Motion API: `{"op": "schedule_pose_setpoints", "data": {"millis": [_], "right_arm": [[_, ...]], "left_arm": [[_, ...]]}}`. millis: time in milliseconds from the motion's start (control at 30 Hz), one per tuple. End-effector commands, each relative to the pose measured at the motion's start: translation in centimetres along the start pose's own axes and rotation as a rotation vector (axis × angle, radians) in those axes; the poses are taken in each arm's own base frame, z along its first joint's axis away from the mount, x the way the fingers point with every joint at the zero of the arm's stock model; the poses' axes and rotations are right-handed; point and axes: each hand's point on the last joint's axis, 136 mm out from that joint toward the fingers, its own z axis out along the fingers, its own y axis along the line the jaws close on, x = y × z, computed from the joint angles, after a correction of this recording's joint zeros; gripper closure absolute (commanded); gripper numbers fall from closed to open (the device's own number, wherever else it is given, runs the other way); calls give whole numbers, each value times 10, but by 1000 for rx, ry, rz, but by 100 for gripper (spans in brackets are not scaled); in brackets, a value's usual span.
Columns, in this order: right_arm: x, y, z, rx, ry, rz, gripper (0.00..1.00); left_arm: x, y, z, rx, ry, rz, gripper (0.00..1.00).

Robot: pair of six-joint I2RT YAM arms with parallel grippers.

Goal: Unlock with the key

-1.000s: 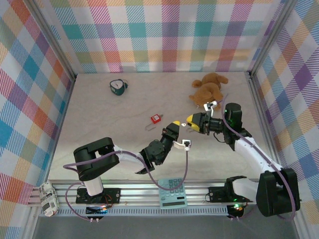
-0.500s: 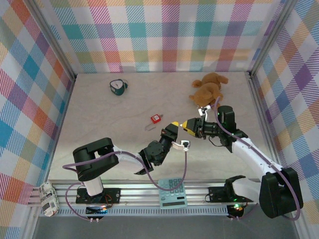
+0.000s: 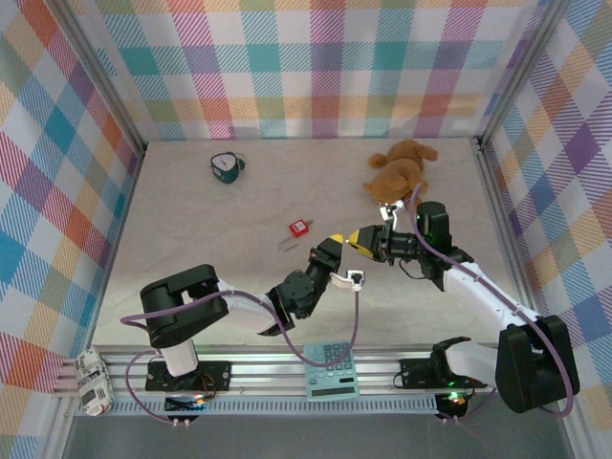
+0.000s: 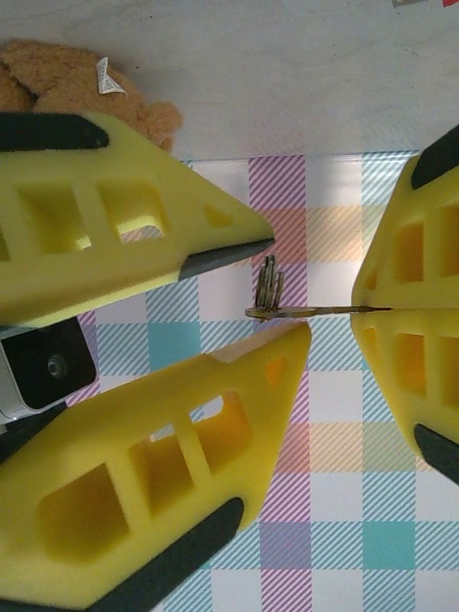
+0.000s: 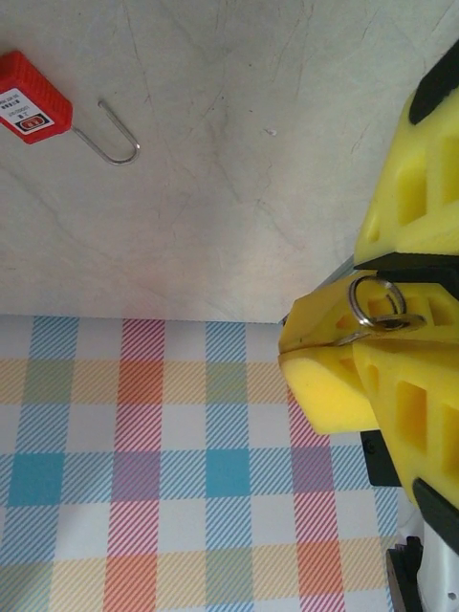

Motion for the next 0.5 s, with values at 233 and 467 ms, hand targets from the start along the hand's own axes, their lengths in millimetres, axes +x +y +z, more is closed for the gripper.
{"op": "schedule_pose_setpoints", "data": {"millis": [233, 467], "right_arm": [[-5, 14, 1, -36, -5, -37, 80], [-3, 16, 0, -37, -4, -44, 88]], "left_arm": [[-10, 12, 0, -43, -11, -55, 100], [-10, 13, 1, -44, -7, -58, 100]]}}
